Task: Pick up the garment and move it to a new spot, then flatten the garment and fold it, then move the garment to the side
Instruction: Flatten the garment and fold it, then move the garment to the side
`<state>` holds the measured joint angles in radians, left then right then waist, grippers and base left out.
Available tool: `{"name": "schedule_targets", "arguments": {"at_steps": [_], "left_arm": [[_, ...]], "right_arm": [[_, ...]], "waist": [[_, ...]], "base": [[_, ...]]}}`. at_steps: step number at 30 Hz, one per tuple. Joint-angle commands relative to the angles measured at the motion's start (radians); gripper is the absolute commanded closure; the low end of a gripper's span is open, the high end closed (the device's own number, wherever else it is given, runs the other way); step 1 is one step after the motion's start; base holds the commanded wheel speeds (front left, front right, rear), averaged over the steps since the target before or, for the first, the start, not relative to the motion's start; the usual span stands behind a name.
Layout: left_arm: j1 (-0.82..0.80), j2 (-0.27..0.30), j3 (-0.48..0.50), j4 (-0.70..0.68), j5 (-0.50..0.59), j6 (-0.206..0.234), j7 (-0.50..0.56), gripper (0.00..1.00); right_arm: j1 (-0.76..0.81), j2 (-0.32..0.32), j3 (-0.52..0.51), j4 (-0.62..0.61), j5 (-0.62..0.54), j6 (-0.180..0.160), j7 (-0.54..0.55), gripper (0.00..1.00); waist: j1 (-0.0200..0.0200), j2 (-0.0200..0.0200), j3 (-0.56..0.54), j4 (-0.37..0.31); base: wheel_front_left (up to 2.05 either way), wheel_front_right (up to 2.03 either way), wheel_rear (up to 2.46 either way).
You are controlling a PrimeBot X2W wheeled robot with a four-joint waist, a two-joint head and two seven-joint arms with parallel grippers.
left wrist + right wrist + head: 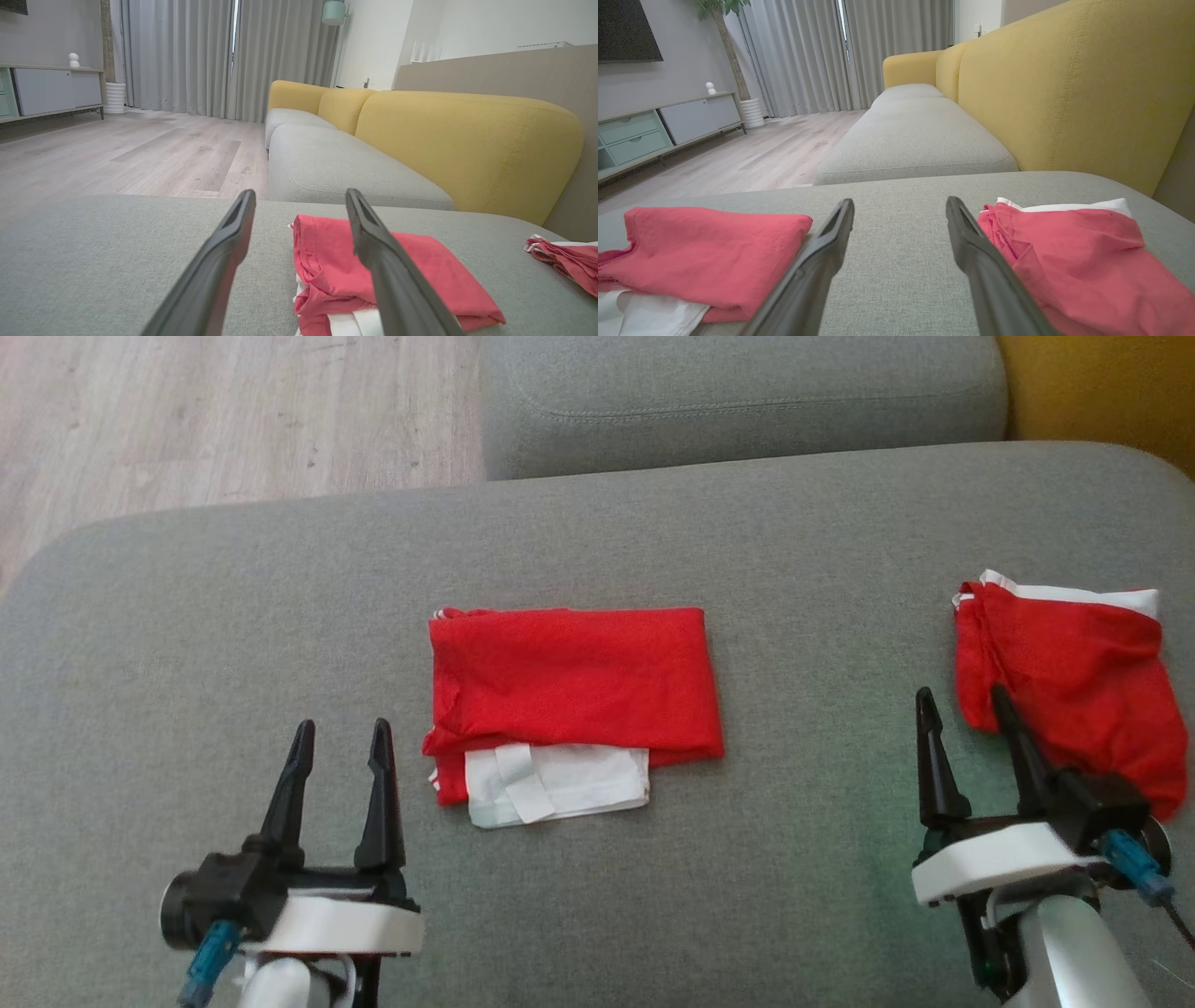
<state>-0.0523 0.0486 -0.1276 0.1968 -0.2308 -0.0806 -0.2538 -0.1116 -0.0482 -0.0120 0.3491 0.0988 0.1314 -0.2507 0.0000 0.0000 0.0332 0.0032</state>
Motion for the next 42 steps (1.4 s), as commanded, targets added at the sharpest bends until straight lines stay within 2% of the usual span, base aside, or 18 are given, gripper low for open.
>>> {"name": "schedule_targets", "arguments": {"at_steps": [1,11,15,18,35,36,37,42], "left_arm": [[-0.033,0.002,0.034,-0.027,-0.001,0.001,-0.008,0.00],[-0.077,0.002,0.001,-0.066,-0.003,-0.003,-0.008,0.00],[-0.100,0.002,-0.026,-0.069,-0.007,-0.005,-0.008,0.00],[-0.112,0.002,-0.040,-0.068,-0.012,-0.006,-0.008,0.00],[-0.167,0.002,-0.134,-0.034,-0.074,0.003,-0.008,0.00],[-0.169,0.002,-0.138,-0.034,-0.075,0.004,-0.008,0.00],[-0.171,0.002,-0.140,-0.034,-0.074,0.005,-0.008,0.00],[-0.168,0.002,-0.139,-0.035,-0.063,0.006,-0.008,0.00]], "right_arm": [[-0.035,-0.002,0.024,-0.039,0.008,-0.001,-0.011,0.00],[-0.089,-0.002,0.034,-0.044,0.001,-0.001,-0.011,0.00],[-0.139,-0.002,0.054,0.011,-0.011,-0.001,-0.006,0.00],[-0.169,-0.002,0.081,0.053,0.028,-0.001,0.005,0.00],[-0.415,-0.002,0.263,0.533,0.204,-0.001,0.175,0.00],[-0.426,-0.002,0.274,0.551,0.202,-0.001,0.175,0.62],[-0.436,-0.002,0.286,0.565,0.199,-0.001,0.171,1.00],[-0.474,-0.002,0.312,0.613,0.144,-0.001,0.096,1.00]], "waist": [[0.0000,0.0000,0.001,0.004],[0.0000,0.0000,0.065,0.056],[0.0000,0.0000,0.109,0.090],[0.0000,0.0000,0.125,0.110],[0.0000,0.0000,0.178,0.252],[0.0000,0.0000,0.178,0.255],[0.0000,0.0000,0.178,0.257],[0.0000,0.0000,0.162,0.236]], "base": [[0.00,0.00,0.00],[0.00,0.00,0.00],[0.00,0.00,0.00],[0.00,0.00,0.00],[0.00,0.00,0.00],[0.00,0.00,0.00],[0.00,0.00,0.00],[0.00,0.00,0.00]]}}
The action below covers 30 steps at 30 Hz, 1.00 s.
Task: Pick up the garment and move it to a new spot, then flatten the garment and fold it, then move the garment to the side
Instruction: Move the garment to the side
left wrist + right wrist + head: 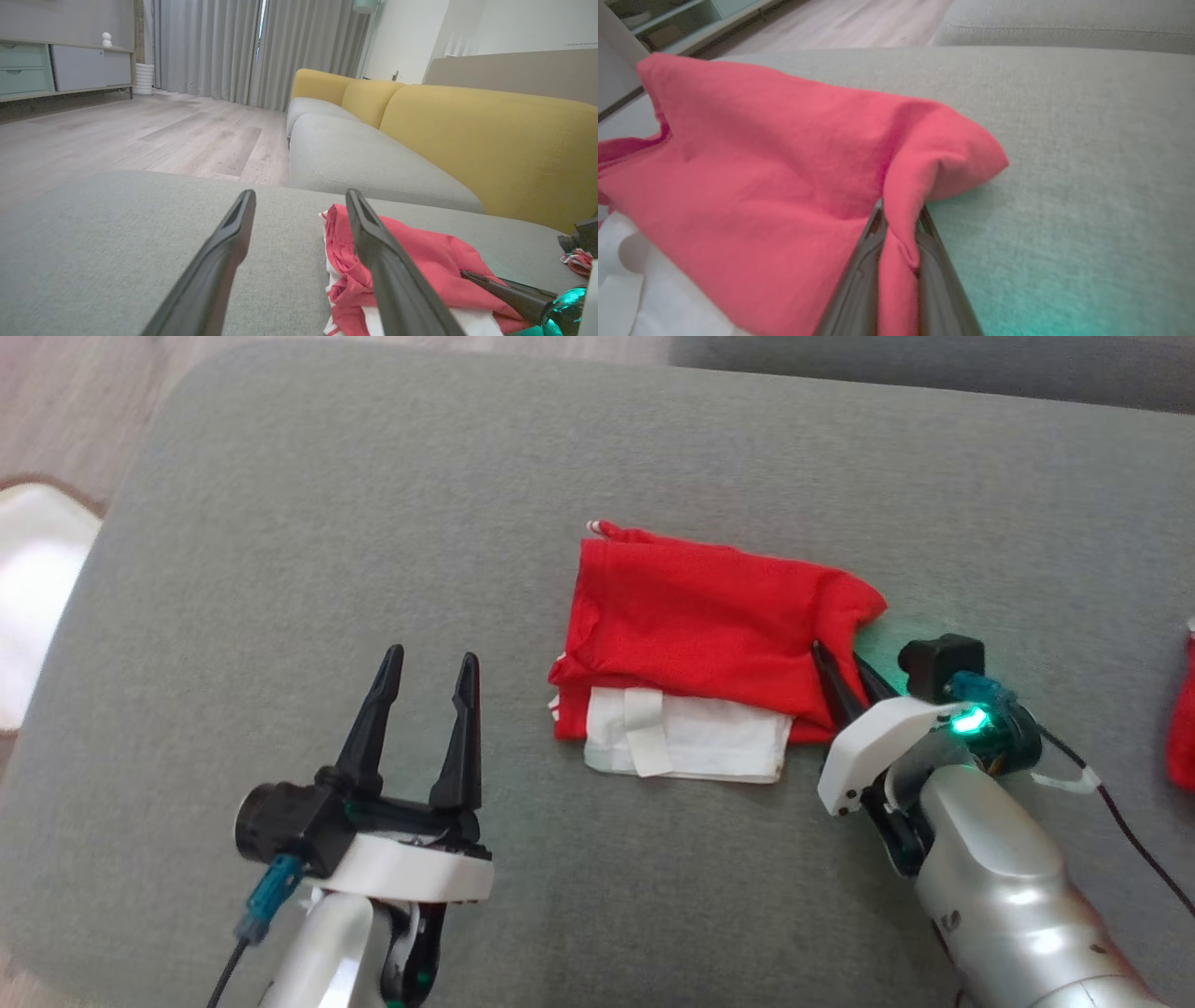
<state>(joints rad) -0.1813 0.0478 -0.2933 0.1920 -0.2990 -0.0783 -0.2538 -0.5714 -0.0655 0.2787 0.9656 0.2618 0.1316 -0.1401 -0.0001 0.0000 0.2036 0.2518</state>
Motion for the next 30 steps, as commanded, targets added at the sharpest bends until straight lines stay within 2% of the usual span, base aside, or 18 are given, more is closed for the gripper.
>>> {"name": "schedule_targets", "arguments": {"at_steps": [1,9,14,18,19,20,25,30], "left_arm": [[-0.039,0.002,0.028,-0.030,0.008,0.002,-0.008,0.00],[-0.034,0.002,0.019,-0.047,0.011,0.000,-0.008,0.00],[-0.066,0.002,-0.032,-0.064,-0.009,0.019,-0.008,0.00],[-0.101,0.002,-0.084,-0.082,-0.014,0.029,-0.008,0.00],[-0.113,0.002,-0.106,-0.087,-0.014,0.031,-0.008,0.00],[-0.113,0.002,-0.106,-0.087,-0.014,0.031,-0.008,0.00],[-0.127,0.002,-0.126,-0.082,-0.002,0.029,-0.008,0.00],[-0.141,0.002,-0.119,-0.076,0.008,0.019,-0.008,0.00]], "right_arm": [[-0.021,0.015,0.020,0.003,-0.040,-0.001,-0.034,1.00],[-0.063,0.014,-0.052,-0.025,-0.250,-0.001,-0.101,1.00],[-0.073,-0.022,-0.095,-0.105,-0.339,-0.001,-0.087,1.00],[-0.076,-0.078,-0.125,-0.201,-0.361,-0.001,-0.038,1.00],[-0.071,-0.115,-0.148,-0.261,-0.363,-0.001,-0.008,1.00],[-0.071,-0.115,-0.148,-0.261,-0.363,-0.001,-0.008,1.00],[-0.035,-0.194,-0.194,-0.391,-0.349,-0.001,0.083,1.00],[0.001,-0.260,-0.240,-0.461,-0.327,-0.001,0.152,1.00]], "waist": [[0.0001,0.0000,-0.012,-0.023],[0.0001,0.0000,-0.059,-0.162],[0.0001,0.0000,-0.059,-0.270],[0.0001,0.0000,-0.038,-0.354],[0.0001,0.0000,-0.025,-0.387],[0.0001,0.0000,-0.025,-0.387],[0.0001,0.0000,0.011,-0.454],[0.0001,0.0000,0.048,-0.485]], "base": [[0.00,0.00,0.00],[0.00,0.00,0.00],[0.00,0.00,0.00],[0.00,0.00,0.00],[0.00,0.00,0.00],[0.00,0.00,0.00],[0.00,0.00,0.00],[0.00,0.00,0.00]]}}
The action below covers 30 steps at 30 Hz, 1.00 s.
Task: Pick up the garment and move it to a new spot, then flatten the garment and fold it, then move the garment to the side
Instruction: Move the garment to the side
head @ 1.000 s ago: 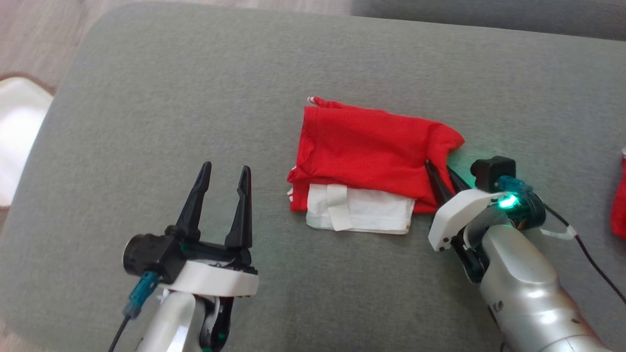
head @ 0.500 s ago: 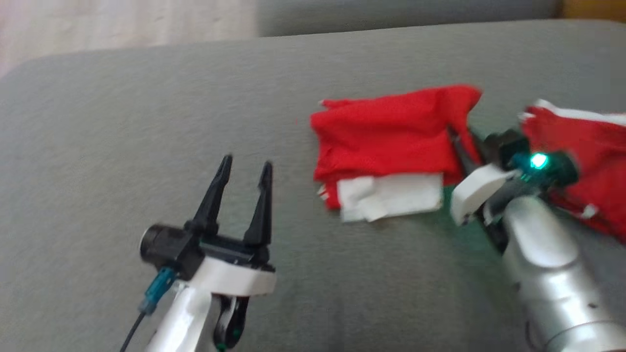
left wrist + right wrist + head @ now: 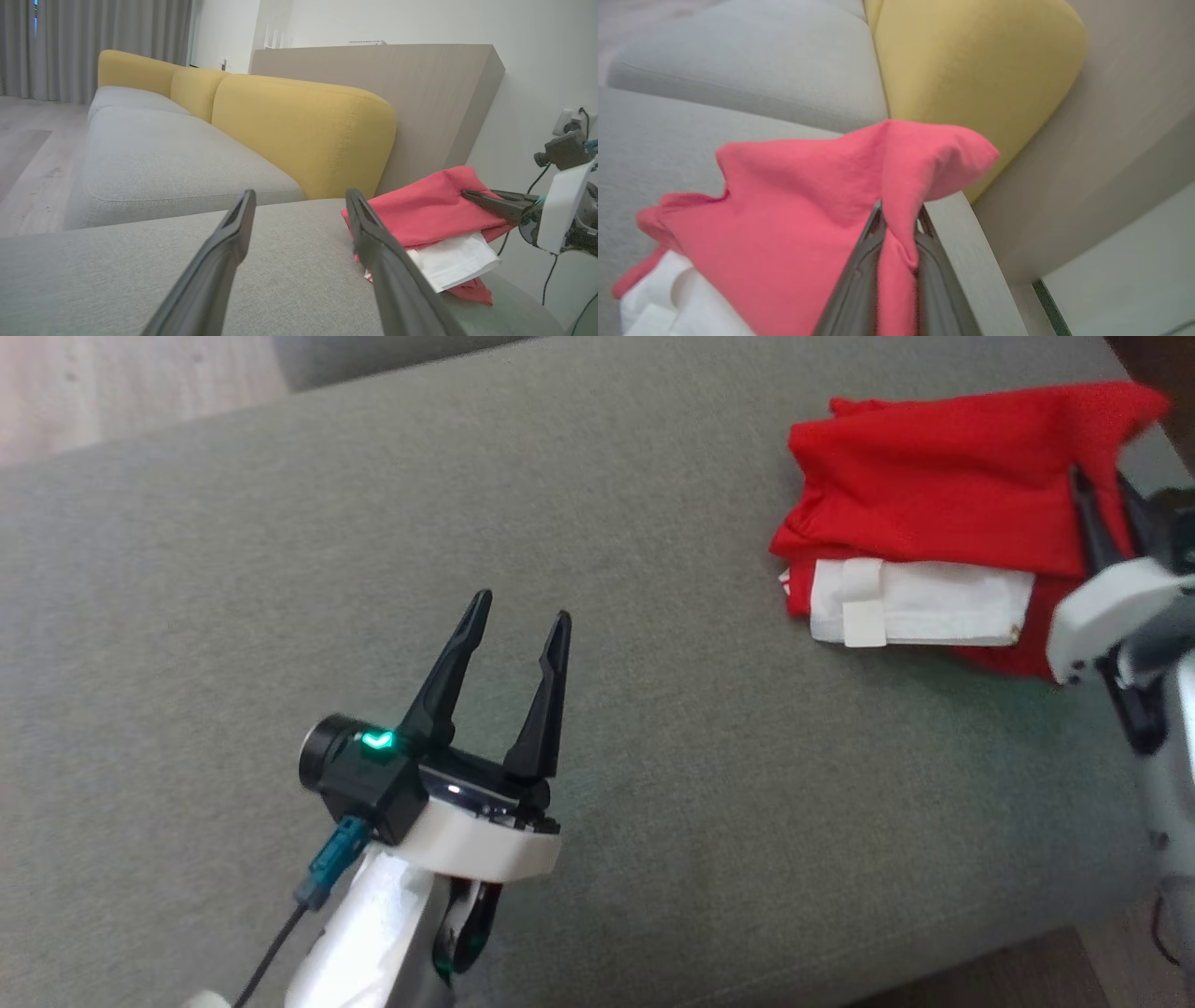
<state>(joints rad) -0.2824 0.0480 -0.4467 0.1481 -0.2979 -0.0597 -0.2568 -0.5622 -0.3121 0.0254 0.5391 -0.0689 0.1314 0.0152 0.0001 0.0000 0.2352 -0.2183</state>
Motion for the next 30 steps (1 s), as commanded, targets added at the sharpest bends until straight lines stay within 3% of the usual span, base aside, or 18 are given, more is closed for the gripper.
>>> {"name": "schedule_targets", "arguments": {"at_steps": [1,6,14,15,16,23,30], "left_arm": [[-0.044,0.002,0.036,-0.030,0.008,-0.003,-0.005,0.00],[-0.061,0.002,0.044,-0.026,0.020,-0.017,-0.005,0.00],[-0.082,0.002,0.092,-0.011,0.038,-0.036,-0.005,0.00],[-0.084,0.002,0.099,-0.009,0.041,-0.038,-0.005,0.00],[-0.086,0.002,0.107,-0.008,0.044,-0.040,-0.005,0.00],[-0.070,0.002,0.169,-0.006,0.050,-0.049,-0.005,0.00],[-0.026,0.002,0.244,-0.014,0.050,-0.042,-0.005,0.00]], "right_arm": [[-0.004,-0.023,0.005,-0.036,0.007,-0.001,0.006,1.00],[0.000,-0.052,-0.035,0.006,0.007,-0.001,0.027,1.00],[-0.036,-0.052,-0.120,0.101,-0.037,-0.001,-0.030,1.00],[-0.039,-0.051,-0.132,0.111,-0.048,-0.001,-0.038,0.11],[-0.042,-0.048,-0.145,0.121,-0.058,-0.001,-0.046,0.00],[-0.052,-0.007,-0.220,0.121,-0.119,-0.001,-0.118,0.00],[-0.036,0.080,-0.193,-0.006,-0.089,-0.001,-0.187,0.00]], "waist": [[-0.0001,0.0000,0.024,-0.018],[-0.0001,0.0000,0.061,-0.015],[-0.0001,0.0000,0.104,0.022],[-0.0001,0.0000,0.105,0.027],[-0.0001,0.0000,0.105,0.033],[-0.0001,0.0000,0.066,0.060],[-0.0001,0.0000,-0.027,0.084]], "base": [[0.00,0.00,0.00],[0.00,0.00,0.00],[0.00,0.00,0.00],[0.00,0.00,0.00],[0.00,0.00,0.00],[0.00,0.00,0.00],[0.00,0.00,0.00]]}}
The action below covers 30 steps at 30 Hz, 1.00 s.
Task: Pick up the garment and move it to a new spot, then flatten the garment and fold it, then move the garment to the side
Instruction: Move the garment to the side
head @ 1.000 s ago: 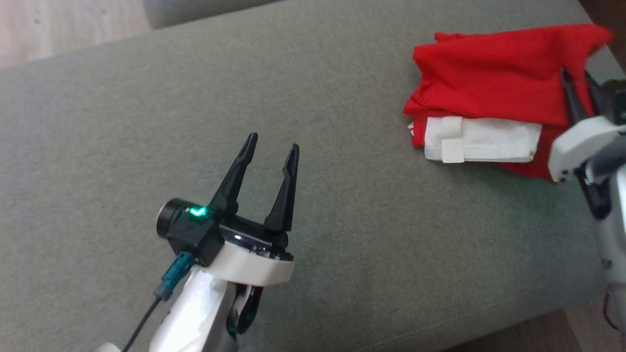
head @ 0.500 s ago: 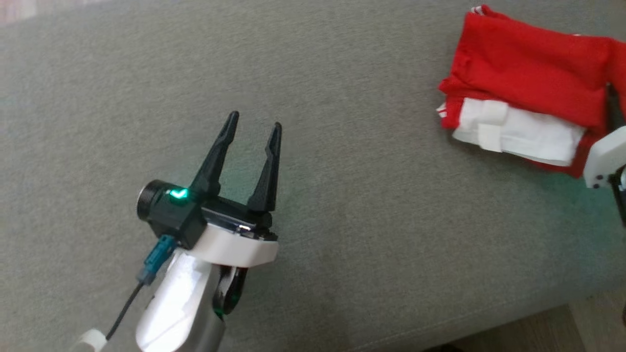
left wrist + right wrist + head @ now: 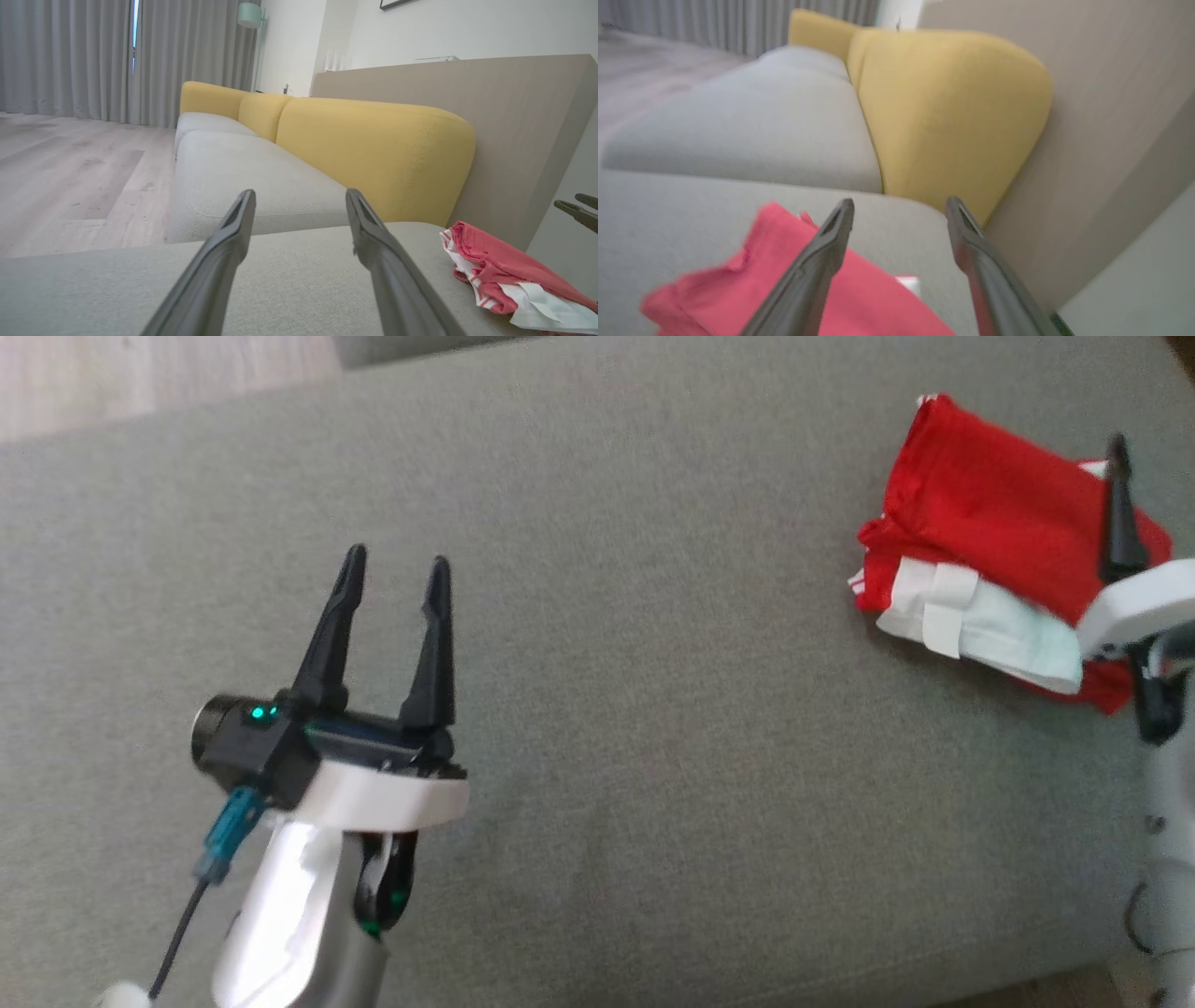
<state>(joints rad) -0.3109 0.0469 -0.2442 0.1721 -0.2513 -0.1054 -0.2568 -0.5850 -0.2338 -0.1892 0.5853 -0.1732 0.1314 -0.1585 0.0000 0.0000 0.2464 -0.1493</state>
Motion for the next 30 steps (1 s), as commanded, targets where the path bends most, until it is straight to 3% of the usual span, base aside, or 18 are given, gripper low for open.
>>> {"name": "schedule_targets", "arguments": {"at_steps": [1,13,21,30], "left_arm": [[0.011,0.003,0.050,-0.038,0.002,0.006,-0.005,0.00],[0.120,0.003,0.110,-0.044,-0.013,0.034,-0.005,0.00],[0.208,0.003,0.121,-0.036,-0.029,0.029,-0.005,0.00],[0.260,0.003,0.137,0.003,-0.050,0.026,-0.005,0.00]], "right_arm": [[-0.007,0.017,0.027,-0.078,0.029,-0.001,-0.015,0.00],[0.171,0.174,0.083,-0.334,0.212,-0.001,-0.056,0.00],[0.386,0.183,0.165,-0.300,0.380,-0.001,-0.099,0.00],[0.512,0.183,0.211,-0.324,0.412,-0.001,-0.103,0.00]], "waist": [[0.0000,0.0000,-0.053,0.020],[0.0000,0.0000,-0.185,0.106],[0.0000,0.0000,-0.232,0.158],[0.0000,0.0000,-0.247,0.187]], "base": [[0.00,0.00,0.00],[0.00,0.00,0.00],[0.00,0.00,0.00],[0.00,0.00,0.00]]}}
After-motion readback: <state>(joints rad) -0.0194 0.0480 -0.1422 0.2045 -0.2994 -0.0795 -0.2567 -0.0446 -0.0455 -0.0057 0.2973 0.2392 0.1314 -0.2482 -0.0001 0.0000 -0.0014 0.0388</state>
